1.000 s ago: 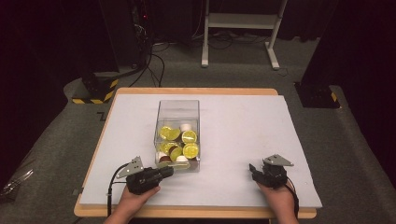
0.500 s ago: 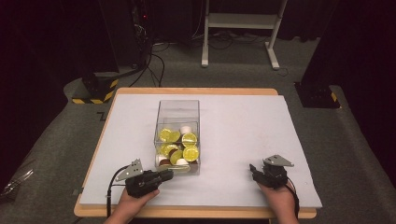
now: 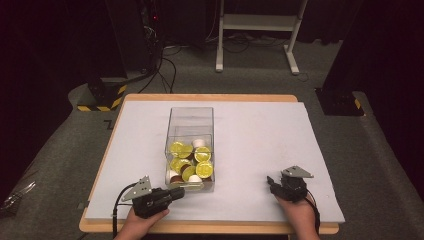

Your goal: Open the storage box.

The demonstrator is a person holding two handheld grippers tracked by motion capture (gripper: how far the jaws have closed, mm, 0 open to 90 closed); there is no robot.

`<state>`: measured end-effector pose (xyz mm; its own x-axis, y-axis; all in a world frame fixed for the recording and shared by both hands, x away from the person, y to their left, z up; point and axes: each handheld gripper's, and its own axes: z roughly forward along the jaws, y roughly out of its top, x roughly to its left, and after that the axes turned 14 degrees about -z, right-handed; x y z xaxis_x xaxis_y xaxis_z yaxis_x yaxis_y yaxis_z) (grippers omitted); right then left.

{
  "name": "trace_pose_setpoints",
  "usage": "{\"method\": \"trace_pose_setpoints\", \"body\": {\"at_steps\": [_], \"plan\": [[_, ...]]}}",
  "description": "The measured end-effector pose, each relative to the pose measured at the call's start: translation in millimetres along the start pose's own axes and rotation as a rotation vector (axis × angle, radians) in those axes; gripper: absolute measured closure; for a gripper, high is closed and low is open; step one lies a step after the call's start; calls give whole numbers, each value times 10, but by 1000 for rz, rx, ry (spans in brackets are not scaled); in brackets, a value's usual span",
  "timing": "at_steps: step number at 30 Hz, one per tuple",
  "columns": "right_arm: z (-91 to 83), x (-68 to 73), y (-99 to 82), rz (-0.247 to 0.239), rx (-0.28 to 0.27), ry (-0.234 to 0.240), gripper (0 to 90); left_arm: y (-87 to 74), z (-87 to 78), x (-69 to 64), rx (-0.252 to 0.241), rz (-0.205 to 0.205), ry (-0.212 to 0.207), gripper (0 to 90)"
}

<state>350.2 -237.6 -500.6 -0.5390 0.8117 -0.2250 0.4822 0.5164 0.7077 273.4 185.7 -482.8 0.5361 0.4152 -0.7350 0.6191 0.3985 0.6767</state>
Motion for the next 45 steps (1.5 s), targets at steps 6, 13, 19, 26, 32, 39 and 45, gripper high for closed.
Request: {"method": "trace_pose_setpoints", "body": {"at_steps": [6, 13, 19, 26, 32, 39, 45], "plan": [[3, 3, -1, 1, 4, 1, 403, -17, -45, 6, 7, 10, 1, 843], [2, 1, -7, 4, 5, 3, 407, -21, -58, 4, 5, -5, -6, 847], [10, 5, -5, 3, 9, 4, 409, -26, -108, 0, 2, 8, 3, 840], [10, 3, -6, 6, 9, 6, 409, -36, -151, -33, -17, 38, 30, 843], [11, 1, -7, 6, 8, 8, 409, 77, -277, -57, -118, 17, 44, 848], [11, -4, -7, 12, 10, 14, 408, 220, -287, -187, -191, 78, 86, 767], [11, -4, -8, 10, 10, 15, 408, 360, -171, -188, -274, 97, 203, 646]]}}
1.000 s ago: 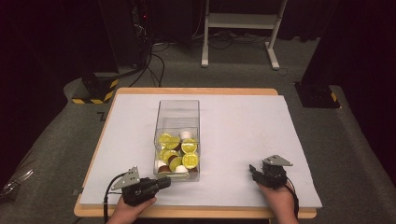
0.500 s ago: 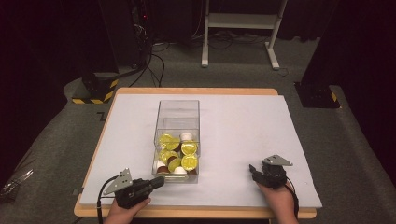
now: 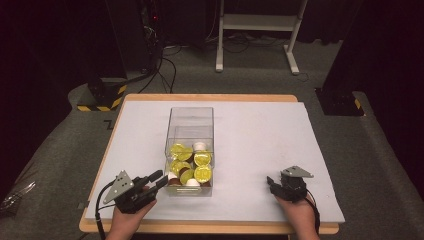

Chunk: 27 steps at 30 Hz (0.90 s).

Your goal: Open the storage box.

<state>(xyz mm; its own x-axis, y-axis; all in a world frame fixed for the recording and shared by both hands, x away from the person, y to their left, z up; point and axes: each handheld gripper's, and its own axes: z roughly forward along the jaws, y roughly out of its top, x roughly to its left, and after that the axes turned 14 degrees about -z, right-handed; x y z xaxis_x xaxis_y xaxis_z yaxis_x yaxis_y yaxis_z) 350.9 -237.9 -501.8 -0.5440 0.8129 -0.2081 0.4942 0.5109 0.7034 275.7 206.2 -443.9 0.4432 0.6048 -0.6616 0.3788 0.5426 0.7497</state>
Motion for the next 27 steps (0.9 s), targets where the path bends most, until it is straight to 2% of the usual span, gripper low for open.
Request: {"method": "trace_pose_setpoints", "body": {"at_steps": [2, 4, 5, 7, 11, 14, 18, 21, 24, 27], "plan": [[1, -2, 0, 1, 0, 1, 408, 20, 85, 42, 13, -18, 32, 619], [2, -3, 1, 1, 1, 2, 408, 23, 131, 58, 5, -32, 48, 615], [3, -4, 1, -3, -1, 1, 408, 23, 208, 88, -8, -26, 88, 616], [2, 0, 0, -2, -1, 0, 409, 25, 275, 124, -13, -32, 131, 615], [2, -5, -1, -2, -1, 2, 408, 25, 370, 160, 10, -40, 169, 611], [1, -3, -2, 0, -1, 2, 408, 26, 400, 177, 23, -66, 177, 655], [1, -1, -1, 1, 0, 2, 408, 4, 401, 183, 20, -80, 198, 695], [1, -2, -2, 0, 0, 1, 408, -15, 369, 174, 28, -69, 192, 694], [2, -3, -2, 0, 0, 2, 407, -18, 336, 164, 36, -91, 186, 692], [2, -3, -2, -1, 0, 2, 407, -44, 313, 145, 40, -76, 195, 679]]}}
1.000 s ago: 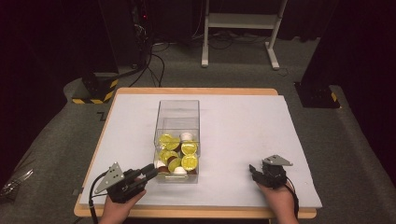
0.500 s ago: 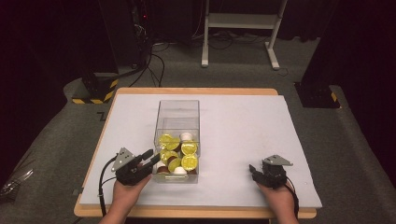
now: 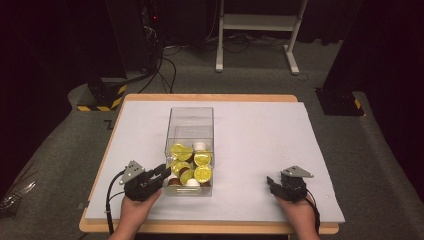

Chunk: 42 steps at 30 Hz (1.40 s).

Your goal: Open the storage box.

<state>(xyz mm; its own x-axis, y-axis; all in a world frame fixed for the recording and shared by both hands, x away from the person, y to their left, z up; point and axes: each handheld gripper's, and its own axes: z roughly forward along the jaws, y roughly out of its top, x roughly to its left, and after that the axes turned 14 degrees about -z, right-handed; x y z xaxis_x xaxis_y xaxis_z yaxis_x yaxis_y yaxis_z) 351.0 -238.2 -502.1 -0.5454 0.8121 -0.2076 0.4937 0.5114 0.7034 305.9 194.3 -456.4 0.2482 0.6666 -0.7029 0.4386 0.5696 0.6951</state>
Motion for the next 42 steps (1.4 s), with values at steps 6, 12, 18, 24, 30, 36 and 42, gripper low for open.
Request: {"method": "trace_pose_setpoints", "body": {"at_steps": [6, 12, 18, 24, 30, 36, 42], "plan": [[-1, 2, -1, 1, 0, -1, 406, -129, 1, 6, -9, -6, 50, 599], [-1, 3, -3, 1, -1, 0, 405, -149, -74, -25, -6, 8, 51, 634], [-1, 3, -4, -1, -2, 1, 405, -154, -71, -42, -7, -3, 51, 649], [-2, 2, -4, 2, -1, 2, 405, -158, -93, -42, 3, 9, 51, 649], [-3, 4, -5, 1, -2, 2, 404, -182, -134, -59, 1, 5, 52, 648], [-3, 3, -4, 2, -1, 2, 404, -187, -154, -61, 5, 16, 51, 644], [-3, 4, 1, -8, -4, 9, 405, -179, -143, -51, -8, 40, 55, 588]]}}
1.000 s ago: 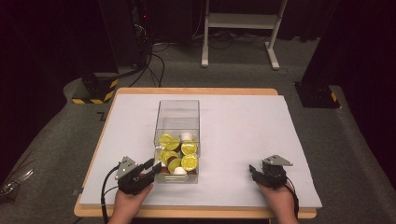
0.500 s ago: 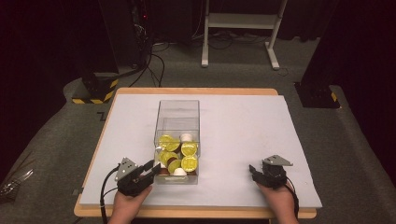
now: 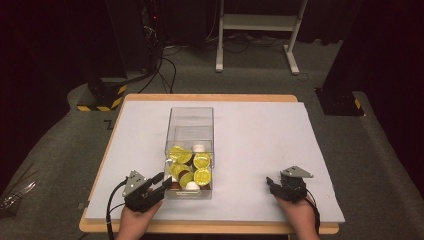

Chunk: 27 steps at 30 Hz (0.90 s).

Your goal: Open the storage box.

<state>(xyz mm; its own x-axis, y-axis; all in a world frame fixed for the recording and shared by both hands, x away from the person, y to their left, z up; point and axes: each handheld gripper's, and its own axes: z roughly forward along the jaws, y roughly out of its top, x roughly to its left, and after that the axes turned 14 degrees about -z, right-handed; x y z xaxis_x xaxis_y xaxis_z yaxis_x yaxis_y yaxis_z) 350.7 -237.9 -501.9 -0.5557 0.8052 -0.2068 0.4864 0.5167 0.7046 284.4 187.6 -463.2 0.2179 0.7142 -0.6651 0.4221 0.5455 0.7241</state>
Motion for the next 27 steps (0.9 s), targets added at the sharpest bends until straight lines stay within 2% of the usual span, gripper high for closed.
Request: {"method": "trace_pose_setpoints", "body": {"at_steps": [2, 3, 5, 6, 7, 10, 12, 15, 18, 20, 25, 27], "plan": [[1, -6, 4, 7, 1, 14, 402, 9, -2, 7, -1, 5, -2, 553], [-1, -18, 7, 16, -5, 35, 409, 37, -15, 4, -10, 4, -21, 529], [-4, -18, 10, 18, -8, 43, 415, 66, -25, -30, -33, 5, -34, 513], [-7, -15, 12, 16, -14, 46, 421, 66, -25, -30, -33, 5, -34, 507], [-9, -11, 14, 10, -21, 46, 425, 100, -38, -54, -41, 30, -44, 501], [-12, 5, 21, -2, -31, 48, 427, 131, -35, -82, -52, 30, -54, 476], [-16, 32, 32, -14, -36, 46, 418, 168, -42, -84, -58, 46, -58, 471], [-28, 61, 53, -37, -51, 42, 419, 194, -44, -61, -82, 27, -50, 455], [-37, 82, 68, -43, -53, 38, 414, 211, -58, -37, -88, 26, -45, 446], [-45, 91, 83, -50, -58, 33, 415, 232, -73, -24, -88, 42, -40, 442], [-84, 119, 133, -59, -86, 33, 418, 324, -83, 6, -109, 34, -32, 425], [-107, 129, 153, -60, -99, 36, 416, 368, -77, 32, -114, 42, -21, 416]]}}
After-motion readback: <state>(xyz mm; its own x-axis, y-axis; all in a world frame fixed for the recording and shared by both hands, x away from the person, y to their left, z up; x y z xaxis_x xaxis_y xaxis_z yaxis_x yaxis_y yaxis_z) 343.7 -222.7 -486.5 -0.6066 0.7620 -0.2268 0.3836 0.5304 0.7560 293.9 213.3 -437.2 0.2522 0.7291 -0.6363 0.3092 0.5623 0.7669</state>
